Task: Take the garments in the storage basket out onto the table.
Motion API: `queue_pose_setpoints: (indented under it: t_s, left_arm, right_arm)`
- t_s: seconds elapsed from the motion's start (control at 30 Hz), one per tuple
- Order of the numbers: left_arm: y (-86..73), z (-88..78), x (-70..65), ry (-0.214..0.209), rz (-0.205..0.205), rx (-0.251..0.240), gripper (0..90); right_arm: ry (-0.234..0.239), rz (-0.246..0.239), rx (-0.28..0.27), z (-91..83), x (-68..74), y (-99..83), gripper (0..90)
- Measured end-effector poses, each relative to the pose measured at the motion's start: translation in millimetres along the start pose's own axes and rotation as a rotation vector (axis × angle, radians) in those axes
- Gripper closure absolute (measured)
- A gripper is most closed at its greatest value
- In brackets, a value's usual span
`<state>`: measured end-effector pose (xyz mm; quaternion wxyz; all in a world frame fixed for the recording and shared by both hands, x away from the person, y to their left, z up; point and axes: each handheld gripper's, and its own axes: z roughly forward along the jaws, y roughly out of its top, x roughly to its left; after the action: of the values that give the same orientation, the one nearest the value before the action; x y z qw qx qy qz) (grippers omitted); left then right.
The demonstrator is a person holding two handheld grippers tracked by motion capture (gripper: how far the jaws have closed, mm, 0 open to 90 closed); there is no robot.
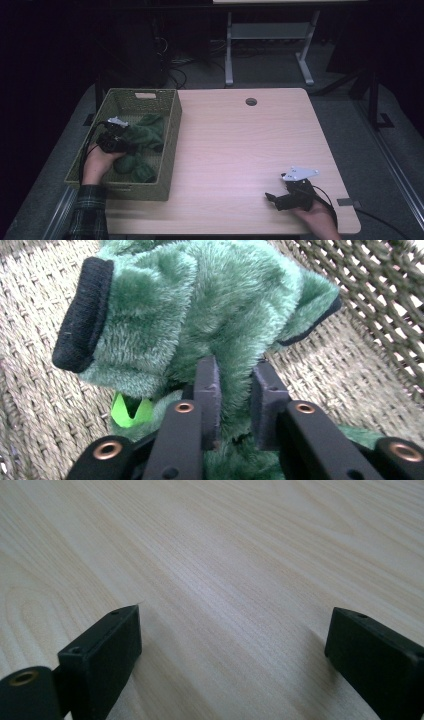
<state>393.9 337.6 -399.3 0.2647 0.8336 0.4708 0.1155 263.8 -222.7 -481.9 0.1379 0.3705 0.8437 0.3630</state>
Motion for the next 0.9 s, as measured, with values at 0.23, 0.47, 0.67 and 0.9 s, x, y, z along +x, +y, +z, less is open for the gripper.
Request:
queue_pose_setpoints:
  t_s: [0.23, 0.47, 0.67, 0.9]
  left_arm:
    - [2.6, -11.4, -2.0, -0.015, -0.019, -0.047, 80.3]
    - [5.9, -37.3, -3.4, -0.032, -0.037, -0.152, 81.2]
    - [8.2, -56.0, -7.2, -0.05, -0.052, -0.224, 81.6]
    - [13.0, -74.1, -15.8, -0.077, -0.044, -0.277, 82.4]
  right_arm:
    - [0.0, -0.001, 0.0, 0.0, -0.1, 0.0, 7.5]
    - [0.0, -0.001, 0.0, 0.0, -0.1, 0.0, 7.5]
    - [0.0, -0.003, 0.0, -0.2, -0.1, -0.2, 7.5]
    - [0.0, -0.004, 0.0, -0.2, -0.1, -0.2, 7.5]
